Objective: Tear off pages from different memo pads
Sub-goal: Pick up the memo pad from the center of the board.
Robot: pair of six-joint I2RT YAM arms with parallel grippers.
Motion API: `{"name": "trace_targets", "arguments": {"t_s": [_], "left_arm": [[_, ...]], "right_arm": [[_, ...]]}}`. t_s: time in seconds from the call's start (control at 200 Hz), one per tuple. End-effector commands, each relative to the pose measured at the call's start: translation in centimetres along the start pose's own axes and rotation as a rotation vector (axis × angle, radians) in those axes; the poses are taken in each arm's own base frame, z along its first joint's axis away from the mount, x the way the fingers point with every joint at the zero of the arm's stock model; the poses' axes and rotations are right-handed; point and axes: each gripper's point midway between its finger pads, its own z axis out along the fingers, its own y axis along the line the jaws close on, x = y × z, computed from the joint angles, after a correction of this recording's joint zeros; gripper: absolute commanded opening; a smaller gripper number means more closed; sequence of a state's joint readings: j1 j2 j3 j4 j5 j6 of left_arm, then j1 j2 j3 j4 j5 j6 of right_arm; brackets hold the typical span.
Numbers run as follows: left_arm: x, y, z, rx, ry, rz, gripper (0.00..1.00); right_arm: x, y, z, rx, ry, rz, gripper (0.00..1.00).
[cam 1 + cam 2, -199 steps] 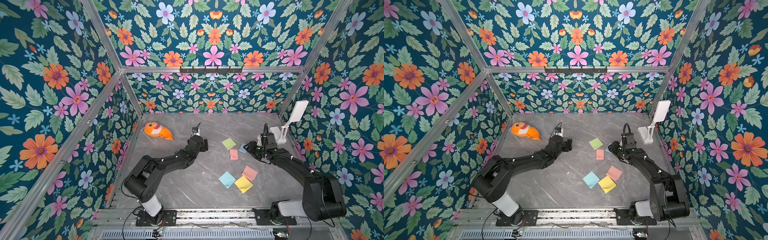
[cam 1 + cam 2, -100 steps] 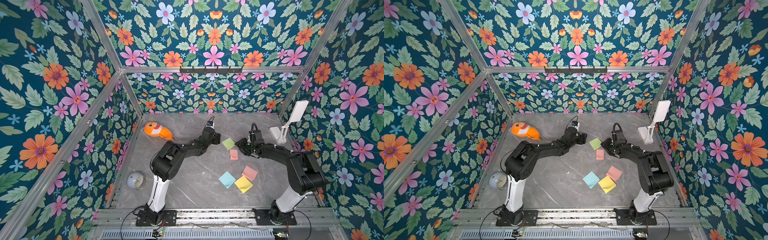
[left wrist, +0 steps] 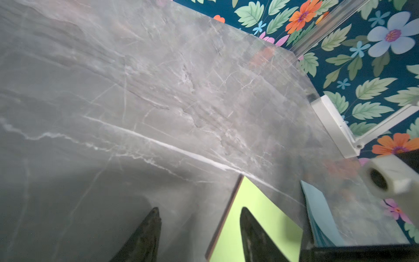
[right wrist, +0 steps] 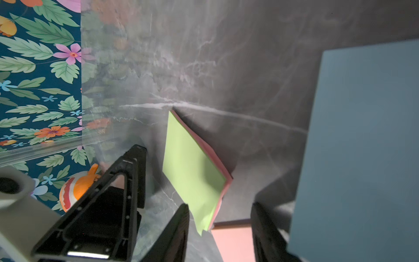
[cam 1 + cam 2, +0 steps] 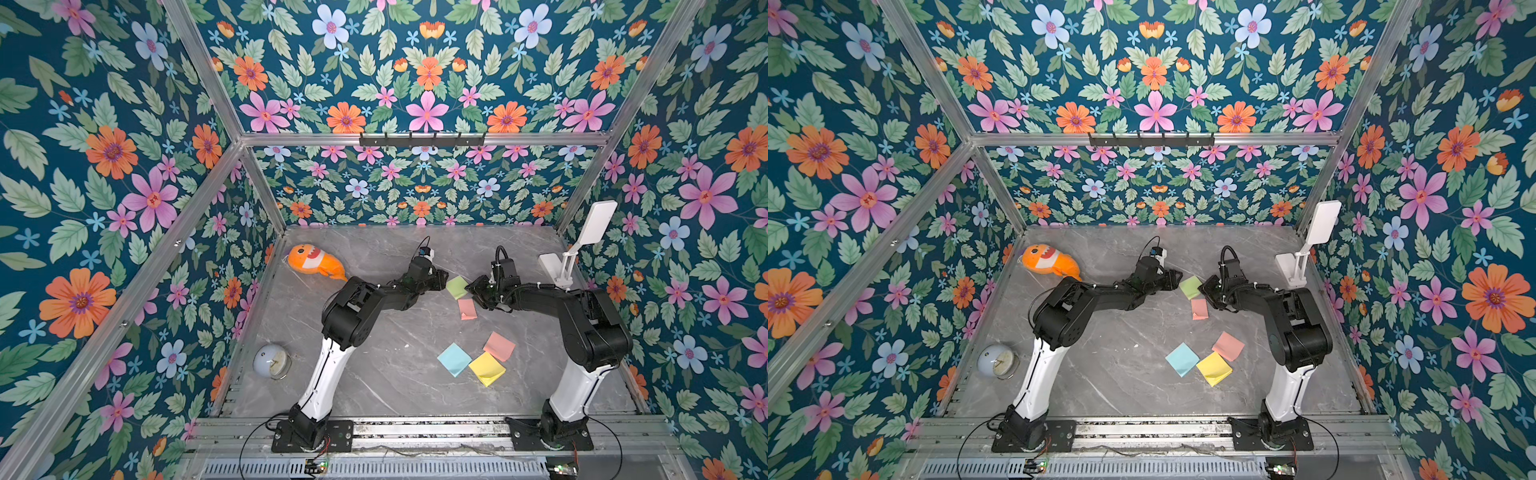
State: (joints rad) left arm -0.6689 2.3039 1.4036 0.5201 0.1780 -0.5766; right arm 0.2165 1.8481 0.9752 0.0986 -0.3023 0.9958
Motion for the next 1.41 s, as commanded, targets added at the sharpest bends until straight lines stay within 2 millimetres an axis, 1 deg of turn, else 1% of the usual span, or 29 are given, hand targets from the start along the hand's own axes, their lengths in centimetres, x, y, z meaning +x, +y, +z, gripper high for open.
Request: {"name": "trace_targets", "arguments": {"t_s": [0.0,0.105,0.215,0.335,0.405,0.48,0.615,0.71,0.765,0.835,0.91,0.985,1.035,1.065,1.12,1.195,1.21,1.26,1.295,1.315,1.325,1.345,1.4], "left_arm": [[1.3,-0.3,-0.1,0.042,0.029,-0.054,0.53],[2.3,-0.2,-0.5,0.058,0.036,-0.083,0.48],[3.1,-0.5,-0.6,0.082,0.045,-0.103,0.44],[3.1,-1.2,-0.5,0.116,0.035,-0.136,0.41],[2.9,-1.5,-0.5,0.123,0.029,-0.140,0.38],[3.4,-1.5,-0.5,0.116,0.039,-0.133,0.37],[4.3,-1.1,-0.9,0.105,0.055,-0.139,0.34],[4.7,-1.0,-1.2,0.107,0.063,-0.147,0.33],[4.6,-1.0,-1.8,0.106,0.062,-0.147,0.33],[3.7,-0.8,-3.3,0.093,0.043,-0.137,0.34],[2.3,0.1,-5.5,0.074,0.019,-0.140,0.35],[0.8,1.1,-8.1,0.057,-0.011,-0.147,0.38],[0.3,1.8,-9.8,0.053,-0.014,-0.154,0.42],[-0.3,1.8,-10.9,0.059,-0.021,-0.155,0.44],[-0.9,2.0,-12.4,0.064,-0.019,-0.156,0.52],[-1.2,1.7,-14.1,0.102,0.001,-0.160,0.60],[-1.3,1.5,-14.5,0.113,0.006,-0.162,0.62],[-1.0,1.5,-15.4,0.128,0.033,-0.165,0.69],[-0.5,1.6,-15.9,0.127,0.063,-0.167,0.72],[-0.3,1.6,-16.2,0.135,0.074,-0.167,0.73],[-0.1,1.5,-16.4,0.140,0.078,-0.166,0.73],[0.1,1.3,-16.8,0.155,0.083,-0.168,0.74],[0.7,0.5,-17.7,0.208,0.091,-0.179,0.75]], "right_arm": [[0.1,-0.4,0.7,0.020,0.012,0.022,0.45],[0.1,-0.1,1.1,0.007,0.013,0.019,0.44],[-0.1,0.3,1.2,-0.009,0.010,0.009,0.42],[-0.4,0.6,1.3,-0.023,0.003,-0.005,0.39],[-0.5,0.8,1.5,-0.031,0.001,-0.008,0.35],[-0.5,1.0,1.7,-0.042,0.004,-0.011,0.31],[-0.5,1.6,1.9,-0.070,0.008,-0.017,0.25],[-0.7,2.2,1.7,-0.091,0.006,-0.024,0.17],[-0.8,2.5,1.4,-0.094,0.003,-0.033,0.14],[-0.7,3.2,0.7,-0.105,0.002,-0.057,0.12],[-0.6,3.9,-0.3,-0.120,0.006,-0.091,0.10],[-0.2,4.9,-1.4,-0.150,0.023,-0.130,0.09],[0.5,5.5,-2.0,-0.174,0.057,-0.152,0.08],[1.1,5.9,-2.5,-0.195,0.084,-0.167,0.08],[2.3,6.7,-3.3,-0.238,0.140,-0.187,0.07],[4.6,7.8,-4.8,-0.316,0.231,-0.223,0.07],[5.3,8.1,-5.2,-0.334,0.260,-0.234,0.07],[7.1,8.7,-6.2,-0.378,0.324,-0.269,0.07],[8.3,9.0,-6.9,-0.407,0.360,-0.294,0.07],[9.1,9.0,-6.9,-0.416,0.387,-0.305,0.07],[9.4,9.6,-7.8,-0.439,0.385,-0.323,0.07],[10.0,10.1,-8.4,-0.463,0.399,-0.345,0.07],[11.8,10.8,-9.3,-0.511,0.444,-0.389,0.07]]}}
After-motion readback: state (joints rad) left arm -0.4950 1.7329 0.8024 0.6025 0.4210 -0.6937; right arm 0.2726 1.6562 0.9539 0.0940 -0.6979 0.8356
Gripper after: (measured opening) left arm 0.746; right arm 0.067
